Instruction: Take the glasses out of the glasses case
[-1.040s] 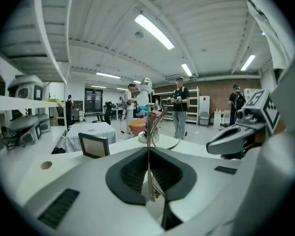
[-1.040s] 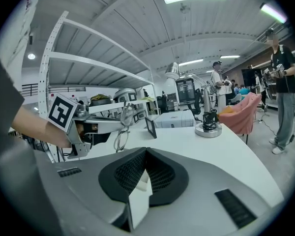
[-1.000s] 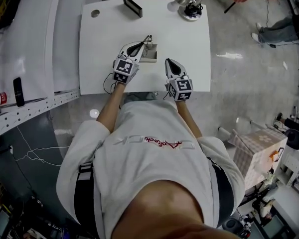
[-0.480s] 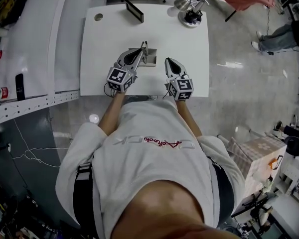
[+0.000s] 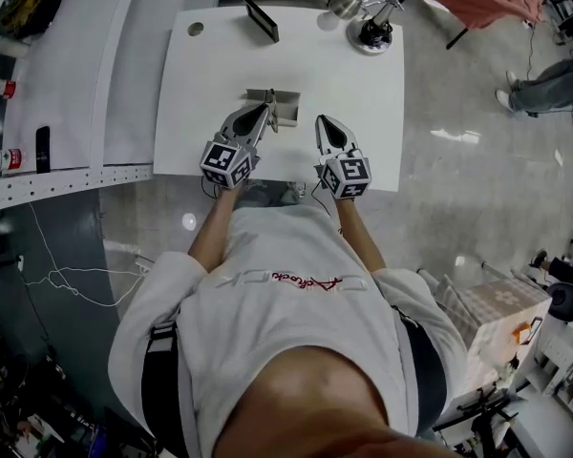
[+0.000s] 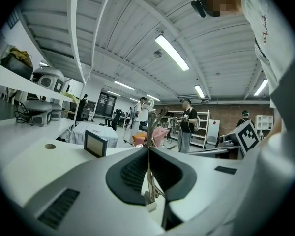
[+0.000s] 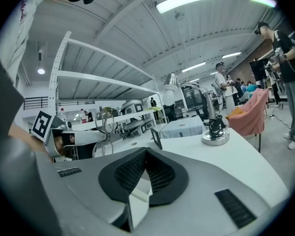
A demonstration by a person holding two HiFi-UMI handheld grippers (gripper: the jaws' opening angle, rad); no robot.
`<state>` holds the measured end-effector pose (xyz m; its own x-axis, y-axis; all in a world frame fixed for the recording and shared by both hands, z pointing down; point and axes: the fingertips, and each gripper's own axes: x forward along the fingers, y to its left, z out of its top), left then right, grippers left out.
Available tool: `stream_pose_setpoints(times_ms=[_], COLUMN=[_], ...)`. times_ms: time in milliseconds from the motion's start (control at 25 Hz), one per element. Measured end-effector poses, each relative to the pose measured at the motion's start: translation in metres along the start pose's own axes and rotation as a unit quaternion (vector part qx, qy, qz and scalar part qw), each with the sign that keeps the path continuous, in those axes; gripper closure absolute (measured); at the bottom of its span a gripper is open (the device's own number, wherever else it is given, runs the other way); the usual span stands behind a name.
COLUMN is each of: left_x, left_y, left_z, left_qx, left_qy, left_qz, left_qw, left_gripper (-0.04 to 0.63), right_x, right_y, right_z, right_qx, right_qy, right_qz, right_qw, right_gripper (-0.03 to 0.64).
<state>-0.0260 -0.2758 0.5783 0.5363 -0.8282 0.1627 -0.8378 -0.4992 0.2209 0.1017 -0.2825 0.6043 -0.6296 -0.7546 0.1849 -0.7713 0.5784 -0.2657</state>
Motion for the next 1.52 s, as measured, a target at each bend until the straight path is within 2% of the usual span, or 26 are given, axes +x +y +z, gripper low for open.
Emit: stream_pose_setpoints(times_ms=[240,520,1120,1520], left_x=[-0.01,-0.027,-0.154,-0.214], left_y=[-0.014,-0.027,-0.052,-0.092], left_z=[-0.006,-0.008,-0.028,-0.042], left_qx=[-0.007,0.001,0.015,0.022], left_qy=[-0.002,-0.009,-0.023,-0.029], left_qz=[-0.006,-0.027,-0.049,-0.063], left_qw=[1.0,0.9996,0.9984,0.9973], left_gripper=[0.558,0.558,0.558,0.558], right_x=[-0.019,-0.041,-0.109,-0.163], right_y=[0.004,0.023,0.144,0.19], right_z=[0.0,0.001,-0.025,-0.044], right_qx=[0.013,0.005,-0.02,-0.033], right_qy=[-0.019,-0.032,-0.056,-0.058], right_qz=[-0.003,-0.005,-0.012,-0.025], right_qw=[1.0,0.999,0.998,0.997], right_gripper=[0.62,0.621,0.621,0.621])
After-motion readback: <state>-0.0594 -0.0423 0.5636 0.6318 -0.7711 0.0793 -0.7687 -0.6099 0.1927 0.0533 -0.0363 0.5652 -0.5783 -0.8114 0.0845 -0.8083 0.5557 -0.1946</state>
